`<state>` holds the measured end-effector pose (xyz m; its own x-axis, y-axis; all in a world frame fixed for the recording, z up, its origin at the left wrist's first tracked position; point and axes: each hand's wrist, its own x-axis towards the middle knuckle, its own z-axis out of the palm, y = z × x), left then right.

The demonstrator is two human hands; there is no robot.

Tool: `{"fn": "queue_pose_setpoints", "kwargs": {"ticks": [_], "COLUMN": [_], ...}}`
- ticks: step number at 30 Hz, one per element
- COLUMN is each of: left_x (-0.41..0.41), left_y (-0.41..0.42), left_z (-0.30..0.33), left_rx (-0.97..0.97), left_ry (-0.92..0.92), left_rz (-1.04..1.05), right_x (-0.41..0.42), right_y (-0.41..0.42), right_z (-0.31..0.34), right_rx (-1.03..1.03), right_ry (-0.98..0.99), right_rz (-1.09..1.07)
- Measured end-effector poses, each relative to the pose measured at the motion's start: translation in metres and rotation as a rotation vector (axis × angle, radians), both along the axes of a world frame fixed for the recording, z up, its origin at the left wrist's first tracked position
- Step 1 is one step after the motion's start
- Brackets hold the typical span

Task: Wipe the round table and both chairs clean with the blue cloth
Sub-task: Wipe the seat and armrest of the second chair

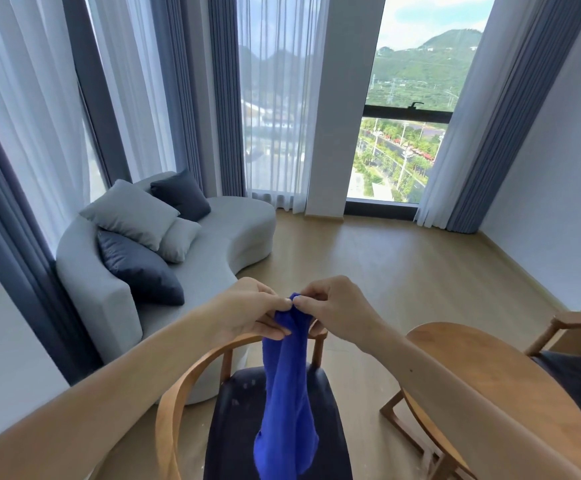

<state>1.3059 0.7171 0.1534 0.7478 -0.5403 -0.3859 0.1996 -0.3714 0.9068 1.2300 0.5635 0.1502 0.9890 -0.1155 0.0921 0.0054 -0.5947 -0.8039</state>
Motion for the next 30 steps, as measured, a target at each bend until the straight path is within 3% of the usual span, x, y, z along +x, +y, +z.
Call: {"fn": "queue_pose_setpoints", "kwargs": {"ticks": [4, 9, 11, 15, 17, 20, 26, 28, 30], "left_x": [0.001, 0.005, 0.008, 0.018, 0.019, 0.013, -0.007, -0.011, -0.014], "left_y": [0.003, 0.011, 0.016, 0.029, 0.031, 0.029, 0.019, 0.016, 0.012], "left_z": [0.002, 0.002, -0.002, -0.014, -0.025, -0.040, -0.057, -0.062, -0.064], "left_rx": [-0.109, -0.168, -0.082, 0.115, 0.162, 0.090, -0.052, -0.030, 0.014], "left_ry": [0.105, 0.110, -0.063, -0.574, -0.745, -0.814, -0.766, -0.885, -1.118], "left_rz": [-0.070, -0.235, -0.299, -0.236, -0.237, -0.284, -0.306, -0.309, -0.289], "right_x": [-0.004, -0.005, -0.006, -0.008, -0.008, -0.007, -0.007, -0.008, -0.009], "right_y": [-0.008, -0.016, -0.022, -0.038, -0.042, -0.047, -0.055, -0.059, -0.061], "right_z": [0.000, -0.001, 0.003, 0.016, 0.021, 0.024, 0.019, 0.017, 0.017], "right_rx": [-0.013, -0.285, -0.292, -0.217, -0.172, -0.147, -0.075, -0.029, -0.005], "right_ry": [0.008, -0.060, -0.135, -0.201, -0.227, -0.251, -0.257, -0.249, -0.241], "right_rz": [0.119, 0.155, 0.149, 0.142, 0.146, 0.137, 0.135, 0.154, 0.177]}}
